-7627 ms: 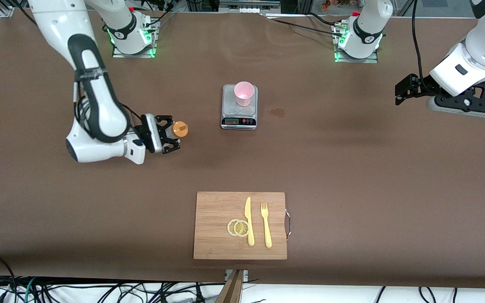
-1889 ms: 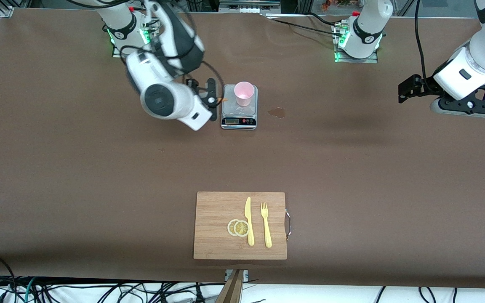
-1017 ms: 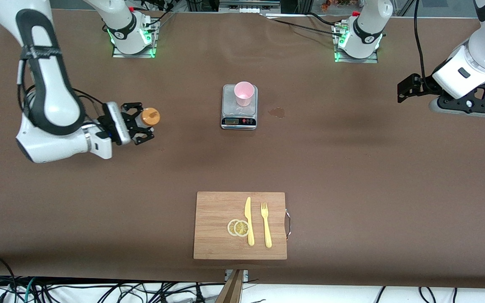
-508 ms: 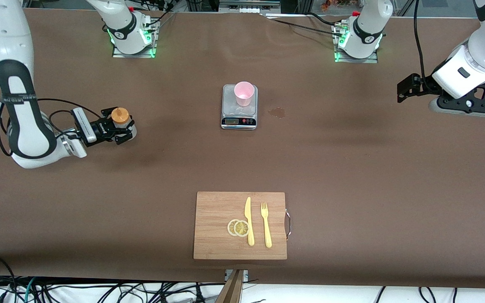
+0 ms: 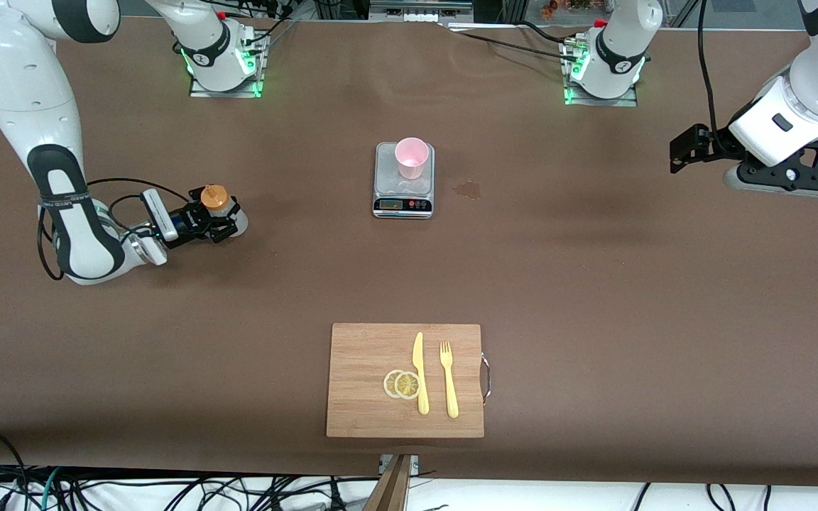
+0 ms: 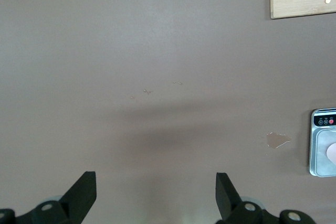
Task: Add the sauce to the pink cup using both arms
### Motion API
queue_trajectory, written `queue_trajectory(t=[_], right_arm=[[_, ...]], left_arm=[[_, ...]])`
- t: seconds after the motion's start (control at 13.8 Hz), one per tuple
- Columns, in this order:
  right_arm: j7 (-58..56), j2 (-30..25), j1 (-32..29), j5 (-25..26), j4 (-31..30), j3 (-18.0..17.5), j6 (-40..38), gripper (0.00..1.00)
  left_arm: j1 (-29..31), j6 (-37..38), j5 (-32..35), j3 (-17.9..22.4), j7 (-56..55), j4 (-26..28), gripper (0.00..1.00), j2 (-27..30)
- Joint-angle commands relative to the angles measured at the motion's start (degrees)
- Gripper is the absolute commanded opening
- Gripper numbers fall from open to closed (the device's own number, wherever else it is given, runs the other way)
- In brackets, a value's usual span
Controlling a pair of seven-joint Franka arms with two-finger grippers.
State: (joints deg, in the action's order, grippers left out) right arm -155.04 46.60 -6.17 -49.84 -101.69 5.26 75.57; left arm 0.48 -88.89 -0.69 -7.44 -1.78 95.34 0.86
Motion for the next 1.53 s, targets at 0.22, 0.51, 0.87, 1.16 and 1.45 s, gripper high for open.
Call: queue_trajectory(t=[0.22,0.51,0.87,1.16,1.45], right_arm=[[0.09,1.48,-0.94,-2.72,3.5,-0.52,-1.39,1.0],[0.88,1.3,-1.12,-1.58,6.4,1.4,-2.71,1.0],[1.84,-1.5,-1.12,7.1,12.02,4.4,-2.71,1.0],[10.96,-9.93,-1.21,14.31,13.0,4.76,-0.69,1.0],[31.94,-21.26,0.19,25.39,12.31,4.14,4.66,1.0]], left_arm=[[0.05,1.09,-0.89,-0.2,-0.33,-1.65,1.0,-0.6],[0.05,1.09,-0.89,-0.2,-0.33,-1.65,1.0,-0.6],[0.05,1.09,-0.89,-0.2,-0.33,-1.65,1.0,-0.59],[0.05,1.09,-0.89,-0.2,-0.33,-1.65,1.0,-0.6],[-0.13,1.09,-0.8,-0.2,-0.33,-1.65,1.0,-0.51]])
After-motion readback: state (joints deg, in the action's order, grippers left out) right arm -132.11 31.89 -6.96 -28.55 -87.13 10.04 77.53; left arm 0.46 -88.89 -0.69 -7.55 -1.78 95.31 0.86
